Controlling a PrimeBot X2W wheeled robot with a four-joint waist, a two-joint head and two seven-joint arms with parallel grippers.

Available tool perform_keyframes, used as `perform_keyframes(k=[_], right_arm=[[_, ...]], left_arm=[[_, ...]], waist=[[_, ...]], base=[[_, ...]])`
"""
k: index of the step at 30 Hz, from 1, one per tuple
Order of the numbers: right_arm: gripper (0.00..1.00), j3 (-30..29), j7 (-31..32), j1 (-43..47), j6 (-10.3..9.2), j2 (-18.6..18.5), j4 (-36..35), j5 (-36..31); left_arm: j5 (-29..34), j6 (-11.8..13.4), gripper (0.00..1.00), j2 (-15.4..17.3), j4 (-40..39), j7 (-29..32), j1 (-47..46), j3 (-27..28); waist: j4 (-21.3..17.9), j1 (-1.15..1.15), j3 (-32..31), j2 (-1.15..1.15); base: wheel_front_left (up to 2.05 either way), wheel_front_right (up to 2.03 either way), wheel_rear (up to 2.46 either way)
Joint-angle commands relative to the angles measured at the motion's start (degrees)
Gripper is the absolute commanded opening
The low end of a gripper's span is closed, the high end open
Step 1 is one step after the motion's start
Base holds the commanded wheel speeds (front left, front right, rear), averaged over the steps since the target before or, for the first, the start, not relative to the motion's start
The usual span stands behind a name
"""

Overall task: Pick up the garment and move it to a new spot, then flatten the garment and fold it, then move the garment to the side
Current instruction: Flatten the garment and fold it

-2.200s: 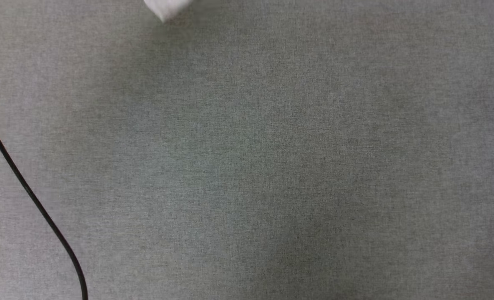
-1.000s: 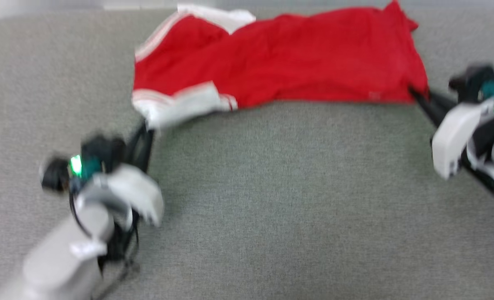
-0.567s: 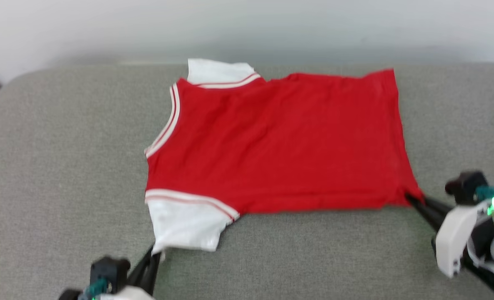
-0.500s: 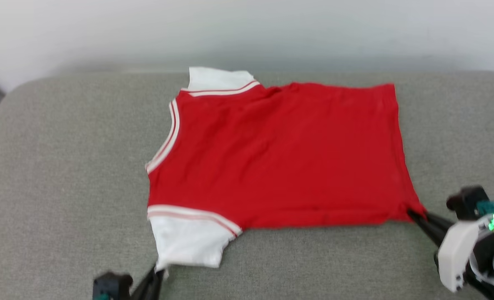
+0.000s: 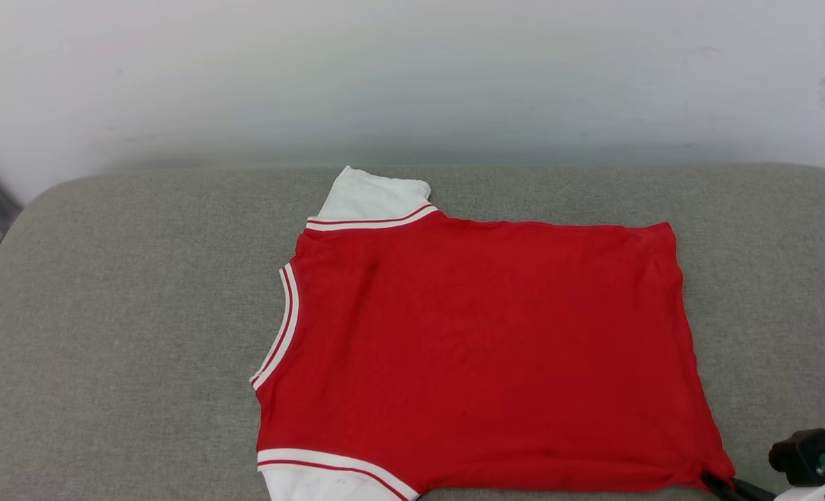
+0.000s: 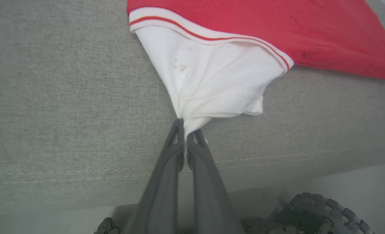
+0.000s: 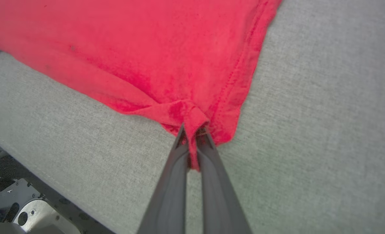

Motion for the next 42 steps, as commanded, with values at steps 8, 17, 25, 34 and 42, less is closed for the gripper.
perform_keyframes(k=[8, 17, 25, 34, 42], right_arm=[[0.0, -7.8, 2.6, 0.0, -0.04, 2.5, -4.2, -2.6], [0.0, -14.0, 6.3, -5.0, -0.04, 4.6, -9.1, -4.4], [0.0, -15.7, 7.9, -11.3, -0.04, 7.0, -9.7, -5.2], [0.0, -14.2, 8.3, -18.2, -0.04, 8.4, -5.7, -6.2], [0.0, -9.0, 7.9, -23.9, -0.04, 9.9, 1.6, -7.7]], left_arm=[[4.8, -0.6, 0.0, 2.4, -0.2, -0.4, -7.2, 1.7], [10.1, -5.1, 0.0, 5.8, 1.8, 3.5, -22.7, 3.5], [12.6, -9.9, 0.0, 6.2, 6.7, 8.1, -35.7, 4.0], [14.5, -13.8, 0.0, 4.5, 13.6, 11.2, -43.6, 2.6], [14.0, -19.0, 0.0, -0.2, 26.1, 11.3, -47.4, 0.3]], waist=[[-0.3, 0.02, 1.9, 0.0], [-2.3, 0.02, 6.6, 0.0], [-4.4, 0.02, 12.5, 0.0], [-5.7, 0.02, 18.5, 0.0], [-5.4, 0.02, 20.4, 0.0]], base=[[0.0, 0.0, 0.0], [0.0, 0.0, 0.0], [0.0, 0.0, 0.0], [0.0, 0.0, 0.0], [0.0, 0.0, 0.0]])
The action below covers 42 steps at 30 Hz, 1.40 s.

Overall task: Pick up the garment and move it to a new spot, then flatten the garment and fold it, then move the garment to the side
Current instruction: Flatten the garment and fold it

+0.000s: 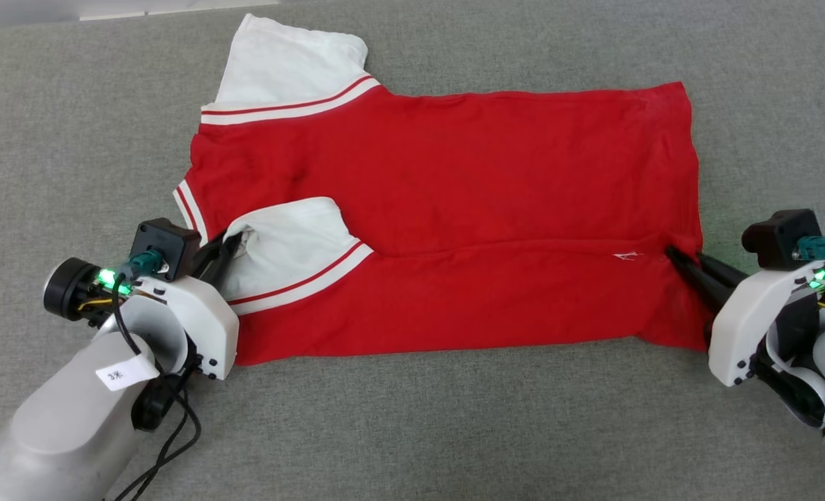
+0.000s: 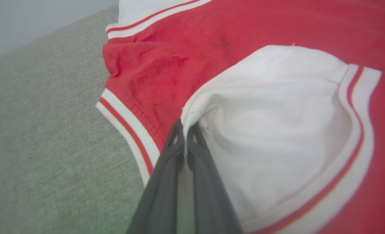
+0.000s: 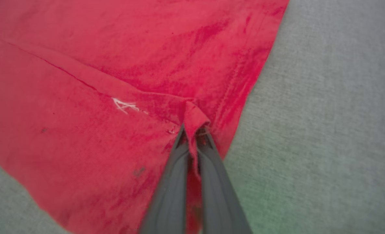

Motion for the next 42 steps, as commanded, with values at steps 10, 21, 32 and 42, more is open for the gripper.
perform_keyframes(k=[10, 21, 32, 42], right_arm=[[1.0, 3.7, -1.9, -2.2, -0.03, -1.2, 1.5, 2.5], [1.0, 2.6, -1.5, 0.5, -0.03, -4.3, -3.0, 2.3], [1.0, 1.4, 0.8, 1.4, -0.03, -3.3, -5.3, 2.0], [1.0, 1.7, 1.8, 0.0, -0.03, -2.5, -6.1, 2.3]], left_arm=[[-1.1, -4.1, 1.0, -2.9, 9.6, -3.0, -3.2, -0.3], [-2.7, -6.5, 1.0, 2.0, 2.5, 11.0, -9.6, -1.1], [-12.8, -8.9, 1.0, 6.6, -4.7, 39.4, -12.0, -4.0], [-17.0, -7.4, 1.0, 6.9, -2.6, 46.9, -6.8, -6.6]], waist=[[1.1, -0.01, -5.1, 0.0], [2.5, -0.01, -9.4, 0.0], [1.9, -0.01, -9.4, 0.0], [-0.5, -0.01, -7.0, 0.0]], base=[[0.0, 0.0, 0.0], [0.0, 0.0, 0.0], [0.0, 0.0, 0.0], [0.0, 0.0, 0.0]])
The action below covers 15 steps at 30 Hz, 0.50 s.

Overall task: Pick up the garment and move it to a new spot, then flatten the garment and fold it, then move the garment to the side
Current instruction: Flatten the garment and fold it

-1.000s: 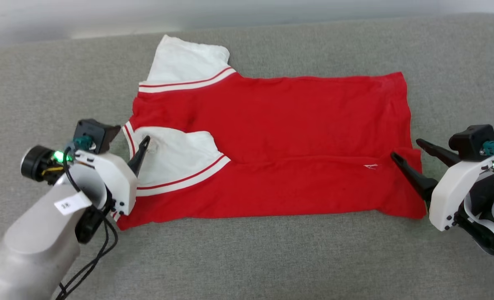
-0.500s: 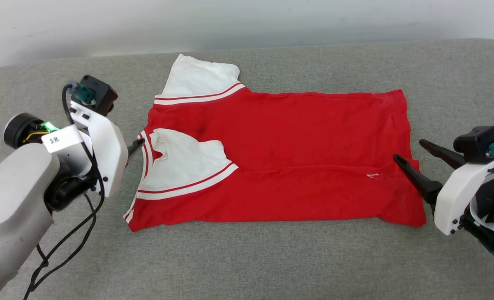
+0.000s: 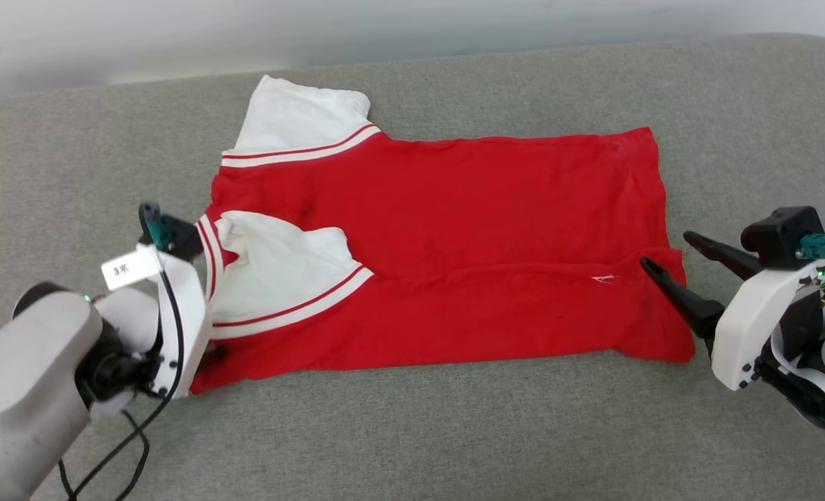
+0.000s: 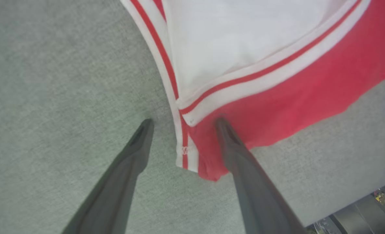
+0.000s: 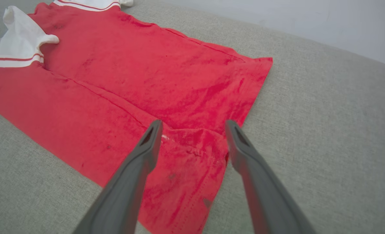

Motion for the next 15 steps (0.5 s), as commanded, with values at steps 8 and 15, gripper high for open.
perform_keyframes(k=[8, 15], right_arm=[[1.0, 0.1, 0.2, -2.1, -0.02, 0.4, 0.6, 0.5], [1.0, 1.1, 4.3, -6.2, -0.02, -2.6, -0.5, -0.4]], left_arm=[[-0.5, -1.7, 0.59, -2.1, 5.5, 1.6, 4.9, -3.9], [0.6, -3.3, 0.0, -1.3, 5.1, -0.6, 2.8, -3.5]], waist=[[-1.0, 0.0, 1.1, 0.0], [-0.2, 0.0, -0.8, 0.0]], base=[[0.0, 0.0, 0.0], [0.0, 0.0, 0.0]])
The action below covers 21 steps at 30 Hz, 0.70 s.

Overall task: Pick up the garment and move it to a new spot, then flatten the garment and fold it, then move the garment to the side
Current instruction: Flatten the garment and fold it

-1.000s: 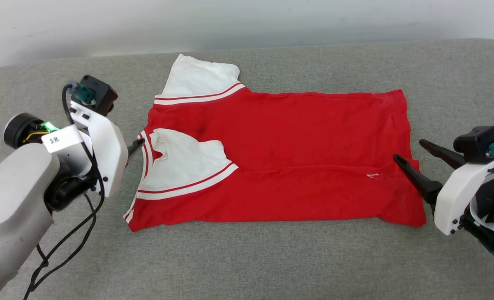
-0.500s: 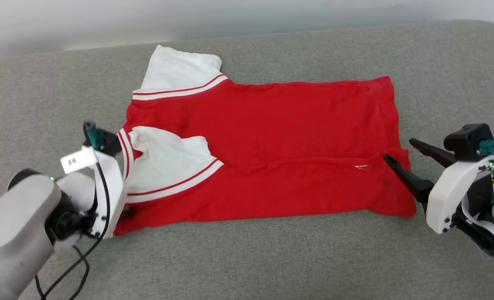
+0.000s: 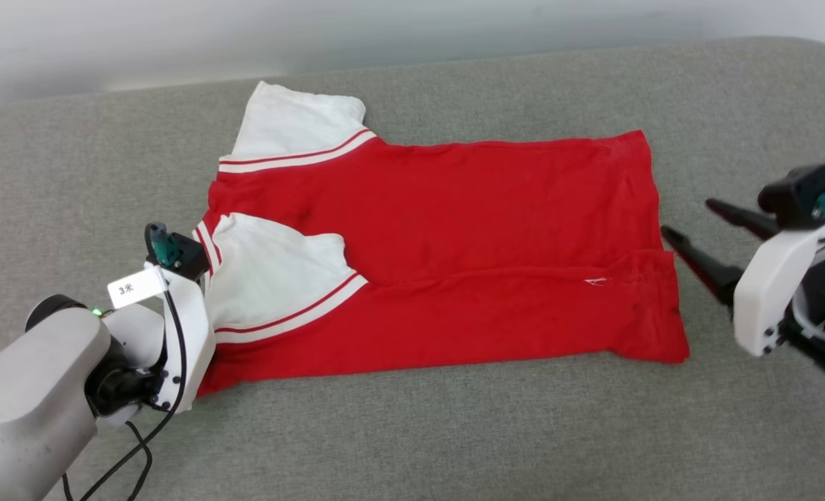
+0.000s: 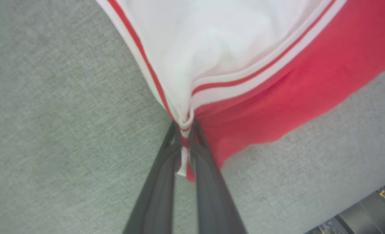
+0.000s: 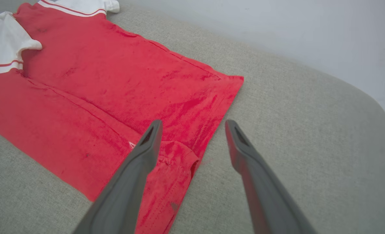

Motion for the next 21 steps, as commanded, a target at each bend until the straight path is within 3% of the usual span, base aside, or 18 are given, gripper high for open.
perform_keyframes(k=[1, 14, 21], right_arm=[[1.0, 0.3, 1.9, -2.1, -0.02, -1.0, -0.9, -0.2], [1.0, 8.1, 29.9, -9.1, -0.02, -8.0, -5.5, 7.8], [1.0, 10.0, 35.2, -6.6, -0.02, -4.9, -1.1, 10.9]], left_arm=[[0.5, -0.2, 0.0, 0.4, 0.1, -0.3, 1.1, -0.7], [4.2, 0.0, 0.0, 1.6, -7.8, -2.7, -2.5, -0.8], [5.0, 1.1, 0.0, 0.7, -10.2, -3.1, -3.8, -0.6]], waist=[[0.5, 0.0, -0.7, 0.0], [2.7, 0.0, -0.2, 0.0], [3.8, 0.0, 2.5, 0.0]], base=[[0.0, 0.0, 0.0], [0.0, 0.0, 0.0], [0.0, 0.0, 0.0]])
